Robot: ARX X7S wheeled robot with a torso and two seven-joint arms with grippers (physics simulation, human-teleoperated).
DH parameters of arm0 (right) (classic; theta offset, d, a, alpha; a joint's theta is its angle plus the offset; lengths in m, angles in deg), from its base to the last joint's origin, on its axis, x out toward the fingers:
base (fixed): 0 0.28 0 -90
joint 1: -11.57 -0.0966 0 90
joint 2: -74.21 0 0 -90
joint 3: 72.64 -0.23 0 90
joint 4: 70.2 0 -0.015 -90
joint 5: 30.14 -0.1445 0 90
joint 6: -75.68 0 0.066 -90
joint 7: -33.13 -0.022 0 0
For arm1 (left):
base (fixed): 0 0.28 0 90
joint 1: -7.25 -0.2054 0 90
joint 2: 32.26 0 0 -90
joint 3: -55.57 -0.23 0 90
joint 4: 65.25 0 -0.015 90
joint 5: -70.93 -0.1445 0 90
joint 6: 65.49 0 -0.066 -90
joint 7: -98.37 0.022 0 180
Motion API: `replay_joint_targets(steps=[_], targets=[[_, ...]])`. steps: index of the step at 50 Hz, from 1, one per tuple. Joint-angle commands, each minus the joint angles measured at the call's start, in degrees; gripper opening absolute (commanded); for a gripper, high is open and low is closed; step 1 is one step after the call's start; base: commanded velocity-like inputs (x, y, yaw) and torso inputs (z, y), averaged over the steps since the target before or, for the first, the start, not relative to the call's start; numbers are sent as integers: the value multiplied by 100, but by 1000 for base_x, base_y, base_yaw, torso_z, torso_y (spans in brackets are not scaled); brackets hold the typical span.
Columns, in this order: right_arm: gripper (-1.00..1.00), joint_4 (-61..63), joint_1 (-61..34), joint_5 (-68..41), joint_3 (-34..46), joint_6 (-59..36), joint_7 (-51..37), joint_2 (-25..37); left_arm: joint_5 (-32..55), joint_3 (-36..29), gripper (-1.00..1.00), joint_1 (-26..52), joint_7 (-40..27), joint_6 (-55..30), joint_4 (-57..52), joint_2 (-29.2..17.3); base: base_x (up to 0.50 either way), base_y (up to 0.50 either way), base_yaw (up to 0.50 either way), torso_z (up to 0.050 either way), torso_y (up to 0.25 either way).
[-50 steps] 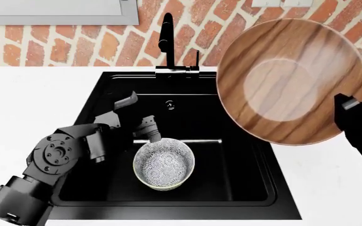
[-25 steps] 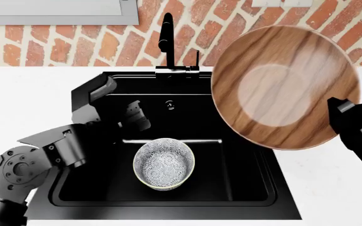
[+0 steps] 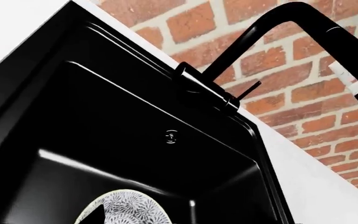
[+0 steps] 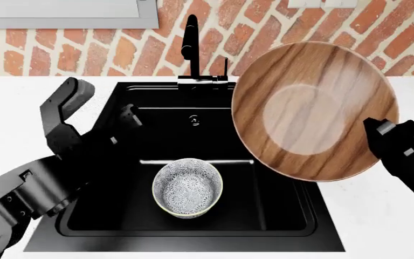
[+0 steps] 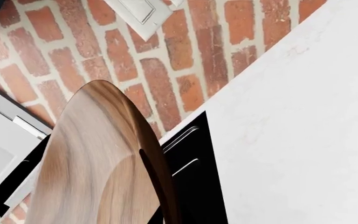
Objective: Stack the bowls in the sink.
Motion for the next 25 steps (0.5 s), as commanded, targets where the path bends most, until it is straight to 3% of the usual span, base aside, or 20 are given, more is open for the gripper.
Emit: replay_joint_targets(steps=[1,11,25], targets=[[-100,-53,-47,-157,129,-162,48,200,269,600,100,-688,-49,476,-920,-241,0,0,0,0,0],[-100,-201,-93,-459,352,-397,-52,436,455,1081,100,-1393,167,804,-1379,-400,0,0,0,1,0],[-100,-272,-125,-583,493,-520,1,575,494,1323,100,-1804,335,960,-1509,-477,0,0,0,0,0]])
